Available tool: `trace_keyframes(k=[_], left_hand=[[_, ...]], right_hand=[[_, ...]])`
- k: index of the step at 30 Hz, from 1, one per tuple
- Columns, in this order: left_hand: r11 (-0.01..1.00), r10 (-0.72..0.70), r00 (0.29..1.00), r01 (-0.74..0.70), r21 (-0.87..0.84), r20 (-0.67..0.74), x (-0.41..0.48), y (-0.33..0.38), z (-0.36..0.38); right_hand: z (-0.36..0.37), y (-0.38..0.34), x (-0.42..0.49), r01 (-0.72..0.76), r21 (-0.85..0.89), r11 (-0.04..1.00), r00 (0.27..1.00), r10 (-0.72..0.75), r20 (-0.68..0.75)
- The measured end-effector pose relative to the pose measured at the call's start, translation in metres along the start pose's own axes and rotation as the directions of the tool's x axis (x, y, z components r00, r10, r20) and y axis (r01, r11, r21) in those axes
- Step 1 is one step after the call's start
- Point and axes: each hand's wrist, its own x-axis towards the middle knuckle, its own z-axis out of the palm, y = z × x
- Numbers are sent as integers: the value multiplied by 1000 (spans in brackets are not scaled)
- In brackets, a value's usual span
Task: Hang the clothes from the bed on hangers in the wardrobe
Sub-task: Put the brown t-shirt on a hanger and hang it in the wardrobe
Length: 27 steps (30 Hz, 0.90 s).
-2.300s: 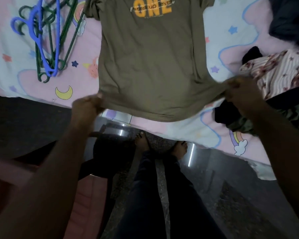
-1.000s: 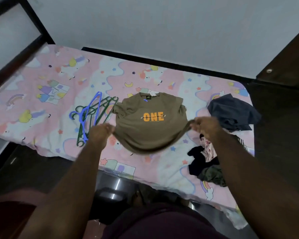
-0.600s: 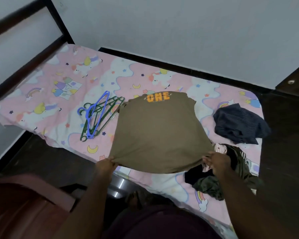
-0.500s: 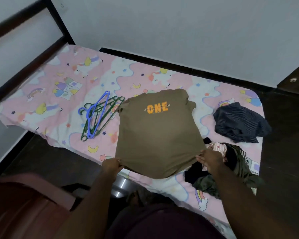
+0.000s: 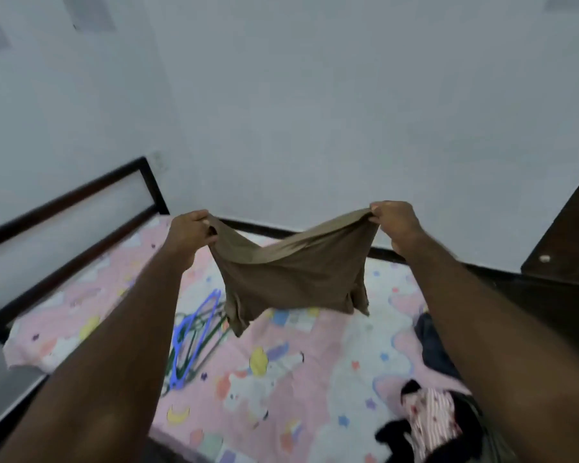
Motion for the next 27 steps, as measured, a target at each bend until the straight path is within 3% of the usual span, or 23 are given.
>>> trace_keyframes(k=[3,6,9,12,16,27], left_hand=[[984,73,996,-63,164,-53,13,34,-16],[969,163,968,-121,215,-191,9,45,-28],[980,196,941,-180,85,-276,7,49,-35],[983,129,933,-165,-81,-336,13,46,-42],[964,80,938,-158,-214,-337,14,45,-38],[962,32,922,-134,-239,-386,23,75,-33]], right_hand=[[-14,-50,4,67,3,998,989,-66,-131],[-22,-62,5,149,-47,988,973,-155,-172],[-24,-66,-4,233,18,972,958,-227,-174],[-26,-67,-7,277,99,956,944,-252,-211],[-33,-61,-6,230,178,957,947,-178,-268],[-53,-78,4,199,431,880,959,-85,-271]])
